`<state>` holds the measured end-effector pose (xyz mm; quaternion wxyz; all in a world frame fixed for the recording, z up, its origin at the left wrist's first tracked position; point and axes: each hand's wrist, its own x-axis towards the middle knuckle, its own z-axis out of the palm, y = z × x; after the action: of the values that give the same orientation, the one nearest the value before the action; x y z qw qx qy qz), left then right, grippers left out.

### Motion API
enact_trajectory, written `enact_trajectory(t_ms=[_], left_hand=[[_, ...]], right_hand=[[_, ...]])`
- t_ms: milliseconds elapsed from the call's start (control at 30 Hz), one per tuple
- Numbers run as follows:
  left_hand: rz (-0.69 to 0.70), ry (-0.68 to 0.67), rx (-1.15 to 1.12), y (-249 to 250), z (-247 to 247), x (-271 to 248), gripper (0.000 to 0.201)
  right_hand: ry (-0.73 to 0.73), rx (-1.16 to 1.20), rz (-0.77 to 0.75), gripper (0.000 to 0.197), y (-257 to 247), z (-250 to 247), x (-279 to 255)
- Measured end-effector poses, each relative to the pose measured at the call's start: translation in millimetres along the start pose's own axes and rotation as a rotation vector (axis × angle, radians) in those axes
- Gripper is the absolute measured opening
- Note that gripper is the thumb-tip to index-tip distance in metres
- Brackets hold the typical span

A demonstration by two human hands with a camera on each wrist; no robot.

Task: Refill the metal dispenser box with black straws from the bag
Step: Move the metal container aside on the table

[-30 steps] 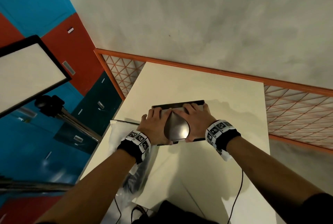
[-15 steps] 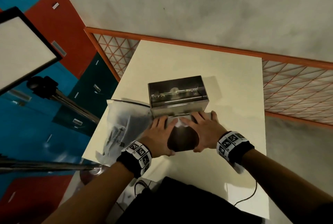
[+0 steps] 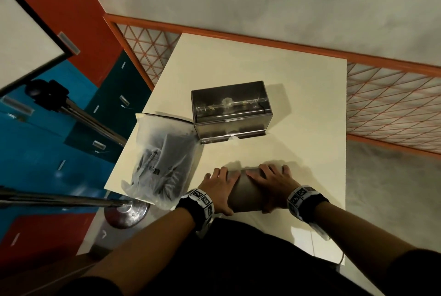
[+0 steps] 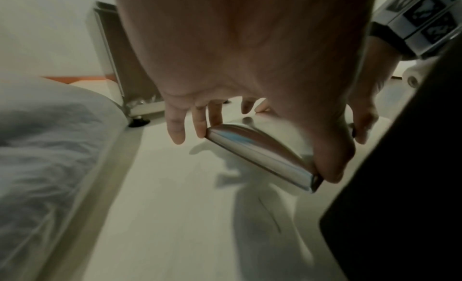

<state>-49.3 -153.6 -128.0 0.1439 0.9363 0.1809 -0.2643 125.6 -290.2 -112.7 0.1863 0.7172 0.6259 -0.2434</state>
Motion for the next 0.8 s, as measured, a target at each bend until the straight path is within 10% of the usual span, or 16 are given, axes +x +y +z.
enact_trajectory(t_ms=[800], left_hand=[[0.026, 0.036, 0.042, 31, 32, 13, 0.125]], right_hand=[[0.016, -0.059, 0.052, 0.125, 4, 43, -15]])
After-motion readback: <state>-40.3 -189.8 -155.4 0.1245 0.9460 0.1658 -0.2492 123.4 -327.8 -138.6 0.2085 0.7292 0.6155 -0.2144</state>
